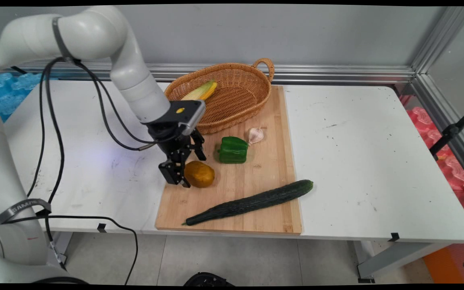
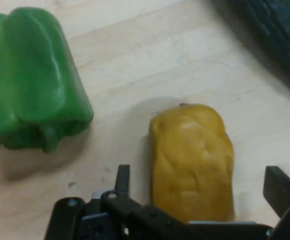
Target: Pick up the potato from the cutting board, then place the picked object in the vegetable basket
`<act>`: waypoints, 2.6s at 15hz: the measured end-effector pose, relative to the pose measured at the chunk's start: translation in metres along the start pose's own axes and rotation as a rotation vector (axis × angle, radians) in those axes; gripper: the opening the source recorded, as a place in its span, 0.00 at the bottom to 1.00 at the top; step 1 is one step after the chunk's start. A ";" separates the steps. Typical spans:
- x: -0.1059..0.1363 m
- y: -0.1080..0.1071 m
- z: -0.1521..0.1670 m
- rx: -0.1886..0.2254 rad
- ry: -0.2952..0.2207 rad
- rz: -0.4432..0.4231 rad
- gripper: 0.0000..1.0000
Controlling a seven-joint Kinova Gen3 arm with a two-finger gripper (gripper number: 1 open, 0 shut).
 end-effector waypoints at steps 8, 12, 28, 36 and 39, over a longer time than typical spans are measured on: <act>0.009 -0.007 0.003 -0.031 -0.007 0.058 0.00; 0.015 -0.001 -0.026 -0.039 -0.010 0.042 0.00; 0.017 -0.060 -0.151 0.321 0.108 -0.525 0.00; 0.019 -0.151 -0.128 0.484 0.152 -0.717 0.00; 0.019 -0.173 -0.114 0.499 0.153 -0.739 0.00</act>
